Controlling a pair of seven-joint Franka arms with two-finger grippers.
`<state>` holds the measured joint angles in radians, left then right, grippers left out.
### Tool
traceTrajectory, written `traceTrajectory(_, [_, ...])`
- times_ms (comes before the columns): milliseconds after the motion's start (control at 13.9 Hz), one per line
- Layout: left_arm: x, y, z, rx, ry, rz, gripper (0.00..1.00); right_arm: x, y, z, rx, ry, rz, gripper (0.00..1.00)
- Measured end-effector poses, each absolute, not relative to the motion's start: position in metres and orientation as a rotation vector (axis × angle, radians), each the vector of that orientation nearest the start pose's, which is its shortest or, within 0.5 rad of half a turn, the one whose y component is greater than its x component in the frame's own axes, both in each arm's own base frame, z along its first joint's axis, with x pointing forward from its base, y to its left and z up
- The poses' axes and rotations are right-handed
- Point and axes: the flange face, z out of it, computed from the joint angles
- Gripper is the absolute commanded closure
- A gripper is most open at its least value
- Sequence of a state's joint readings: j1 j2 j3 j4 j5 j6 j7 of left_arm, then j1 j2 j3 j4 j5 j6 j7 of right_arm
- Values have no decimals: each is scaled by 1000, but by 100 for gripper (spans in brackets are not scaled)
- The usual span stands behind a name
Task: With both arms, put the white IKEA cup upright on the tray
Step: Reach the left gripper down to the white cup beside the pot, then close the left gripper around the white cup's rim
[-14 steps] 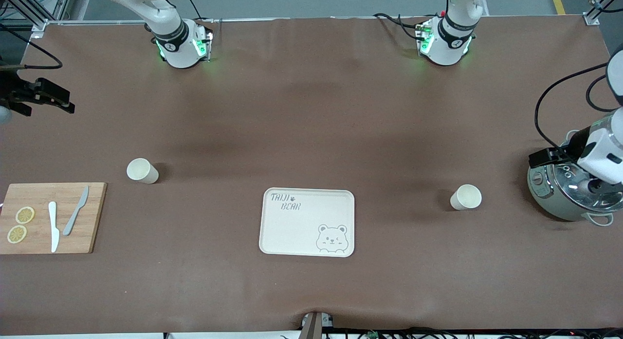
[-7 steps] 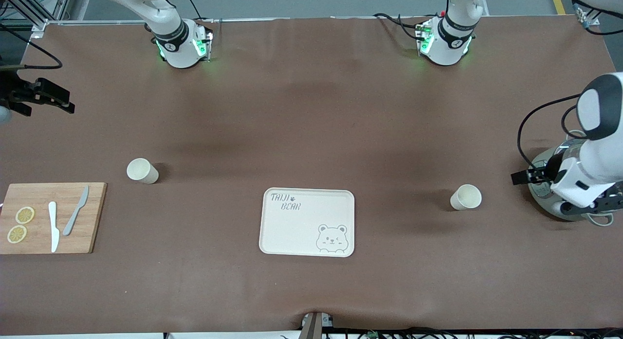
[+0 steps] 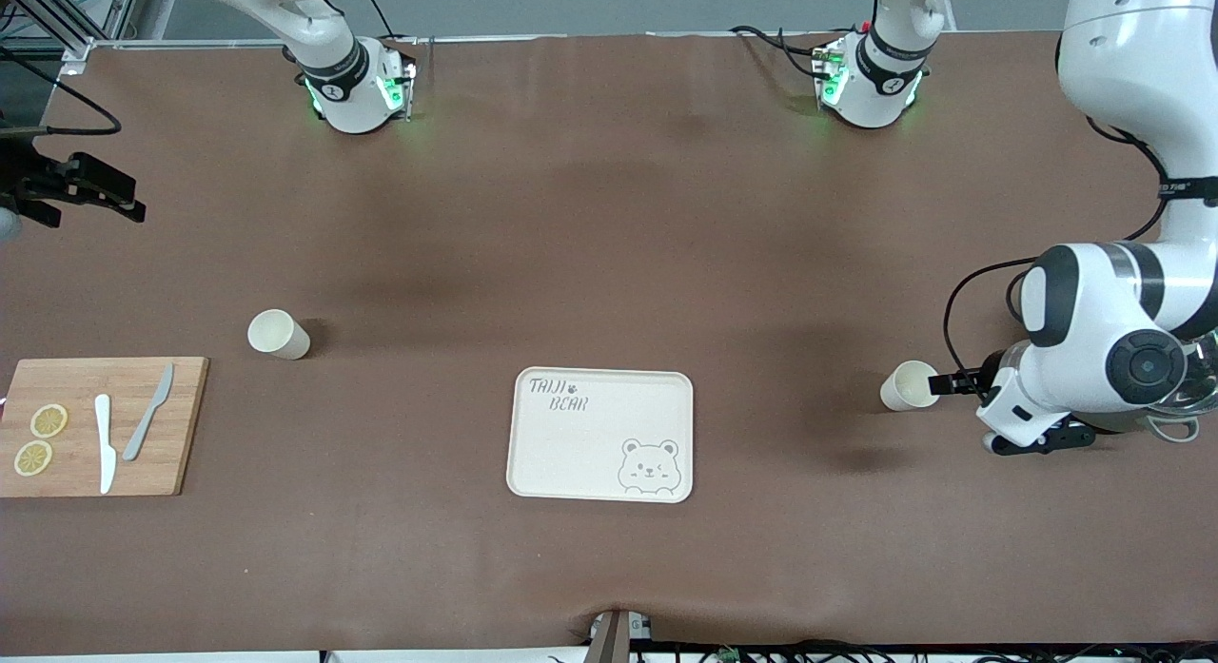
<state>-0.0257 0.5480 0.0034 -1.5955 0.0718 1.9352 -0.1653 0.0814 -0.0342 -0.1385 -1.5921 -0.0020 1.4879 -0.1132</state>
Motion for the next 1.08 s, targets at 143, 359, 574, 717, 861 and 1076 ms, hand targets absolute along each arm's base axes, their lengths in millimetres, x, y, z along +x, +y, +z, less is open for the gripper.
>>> traceTrajectory(143, [662,-9,288,-3033,-168,332,17,534,-32,626,-3130,-88,109,0])
traceTrajectory(359, [661,-8,277,-3041,-179,320,22,534,-33,626,-3130,-86,109,0])
traceTrajectory(574, [663,-10,261,-3069,-207,310,25,534,-33,626,-3130,-86,111,0])
traceTrajectory(717, [663,-10,254,-3081,-224,321,35,534,-32,626,-3130,-88,111,0])
traceTrajectory(861, [662,-10,248,-3081,-225,335,47,534,-32,626,-3130,-88,111,0])
traceTrajectory(1076, [662,-9,245,-3080,-229,342,57,534,-32,626,-3130,-88,111,0])
